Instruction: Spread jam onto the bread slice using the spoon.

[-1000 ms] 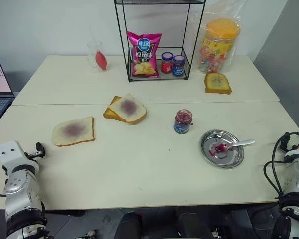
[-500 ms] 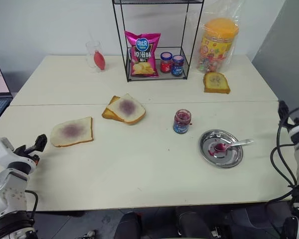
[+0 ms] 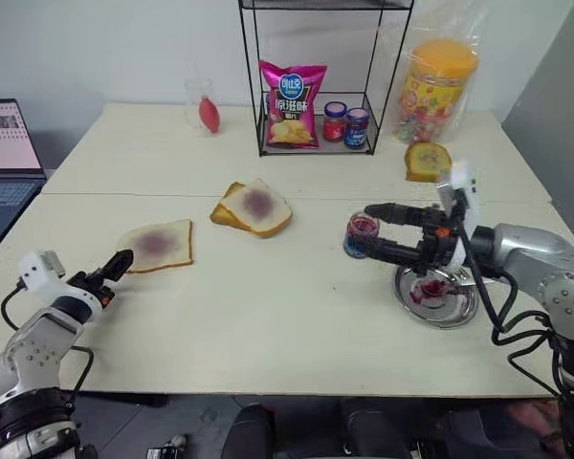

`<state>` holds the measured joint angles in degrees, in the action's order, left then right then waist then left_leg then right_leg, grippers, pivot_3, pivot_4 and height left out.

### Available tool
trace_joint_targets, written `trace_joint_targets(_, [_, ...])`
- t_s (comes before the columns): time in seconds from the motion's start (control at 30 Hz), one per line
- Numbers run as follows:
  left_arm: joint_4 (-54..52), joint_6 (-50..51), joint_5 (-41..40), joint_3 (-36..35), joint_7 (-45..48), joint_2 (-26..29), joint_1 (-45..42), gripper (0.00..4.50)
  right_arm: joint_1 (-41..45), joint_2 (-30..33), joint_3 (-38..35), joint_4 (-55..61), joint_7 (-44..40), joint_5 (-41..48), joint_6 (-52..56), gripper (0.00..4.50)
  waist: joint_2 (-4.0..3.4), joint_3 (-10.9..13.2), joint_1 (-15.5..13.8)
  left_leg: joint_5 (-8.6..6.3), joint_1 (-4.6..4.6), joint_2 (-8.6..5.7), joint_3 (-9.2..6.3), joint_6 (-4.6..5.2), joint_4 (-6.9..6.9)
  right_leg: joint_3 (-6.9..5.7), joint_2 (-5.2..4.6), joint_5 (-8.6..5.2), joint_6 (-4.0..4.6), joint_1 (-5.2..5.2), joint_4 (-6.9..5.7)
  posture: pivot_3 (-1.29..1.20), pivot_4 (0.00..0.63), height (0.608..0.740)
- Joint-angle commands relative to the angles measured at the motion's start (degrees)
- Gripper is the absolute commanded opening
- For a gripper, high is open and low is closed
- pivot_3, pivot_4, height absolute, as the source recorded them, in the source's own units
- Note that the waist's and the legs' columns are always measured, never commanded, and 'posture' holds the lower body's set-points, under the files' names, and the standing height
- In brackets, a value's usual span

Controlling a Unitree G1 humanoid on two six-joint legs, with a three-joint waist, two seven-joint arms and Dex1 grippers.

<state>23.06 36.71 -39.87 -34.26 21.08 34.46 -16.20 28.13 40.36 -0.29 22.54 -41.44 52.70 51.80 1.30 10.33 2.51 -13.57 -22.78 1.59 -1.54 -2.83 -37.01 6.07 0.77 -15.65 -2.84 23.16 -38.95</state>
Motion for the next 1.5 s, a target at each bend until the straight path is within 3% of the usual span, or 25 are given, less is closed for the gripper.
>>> trace_joint_targets(0.03, [8.4, -0.9, 5.0, 3.6, -0.6, -0.1, -1.8, 4.5, 0.1, -1.6, 2.4, 1.3, -1.6, -0.7, -0.1, 4.45, -0.24, -0.1, 0.0, 0.01, 0.0, 0.02, -0.01, 0.01, 0.01, -0.02, 0.02, 0.0, 0.01, 0.01, -0.01, 0.0, 0.15, 0.74])
trace_joint_targets(0.1, [10.6, -1.8, 6.2, 4.4, 0.6, 0.3, -3.4, 4.5, -0.1, -2.6, 3.3, 0.9, -1.6, -1.6, -0.6, 4.45, -0.44, -0.3, 0.1, 0.02, 0.01, 0.05, -0.04, 0.03, 0.03, -0.06, 0.06, 0.01, 0.02, 0.02, -0.05, 0.0, 0.15, 0.74])
trace_joint_targets(0.2, [13.3, -2.7, 7.6, 5.2, 1.9, 0.9, -5.3, 4.1, -0.3, -3.4, 3.6, 0.4, -1.8, -2.5, -0.8, 4.5, -0.59, -0.3, 0.1, 0.03, 0.0, 0.06, -0.07, 0.04, 0.05, -0.11, 0.07, 0.01, 0.02, 0.03, -0.05, 0.0, 0.15, 0.74])
trace_joint_targets(0.27, [14.4, -3.3, 8.3, 5.3, 2.9, 1.2, -6.1, 3.52, -0.5, -3.9, 3.5, 0.5, -1.6, -3.1, -1.0, 4.5, -0.6, -0.3, 0.0, 0.03, -0.01, 0.06, -0.1, 0.04, 0.04, -0.13, 0.07, 0.01, 0.03, 0.02, -0.05, 0.0, 0.15, 0.74])
trace_joint_targets(0.87, [17.4, -8.3, 15.1, 8.7, 7.5, 2.5, -8.9, 0.1, -0.9, -7.4, 2.2, 0.9, 0.7, -4.8, -1.7, 4.5, -0.59, -0.4, -0.5, 0.03, -0.08, 0.05, -0.15, 0.04, 0.05, -0.2, 0.04, 0.0, 0.04, 0.03, 0.0, 0.0, 0.15, 0.74])
trace_joint_targets(1.0, [14.6, -8.6, 15.7, 9.4, 8.5, 4.3, -9.0, 0.02, -1.1, -7.9, 2.1, 0.5, 0.7, -5.2, -2.1, 4.5, -0.57, -0.3, -0.5, 0.03, -0.1, 0.05, -0.17, 0.04, 0.04, -0.21, 0.04, 0.0, 0.04, 0.03, 0.0, 0.0, 0.15, 0.74])
trace_joint_targets(1.2, [-2.4, -7.5, 17.1, 17.3, 21.7, 12.1, -4.3, 0.02, -2.6, -6.6, 1.2, -0.3, -0.6, -6.6, -3.4, 4.5, 0.12, 0.1, -0.5, 0.02, -0.24, 0.11, -0.23, 0.02, 0.09, -0.3, 0.04, -0.05, 0.12, 0.12, 0.09, 0.0, 0.15, 0.74])
trace_joint_targets(1.5, [-24.2, 5.4, 6.5, 22.7, 39.9, 22.4, -12.6, 0.02, -5.9, -1.8, -3.3, 1.9, -2.8, -2.5, 0.2, 4.5, 0.42, 0.2, -0.7, 0.01, -1.18, 0.04, -0.49, -0.01, 0.07, -0.57, -0.06, -0.04, 0.27, 0.85, 0.17, 0.0, 0.15, 0.74])
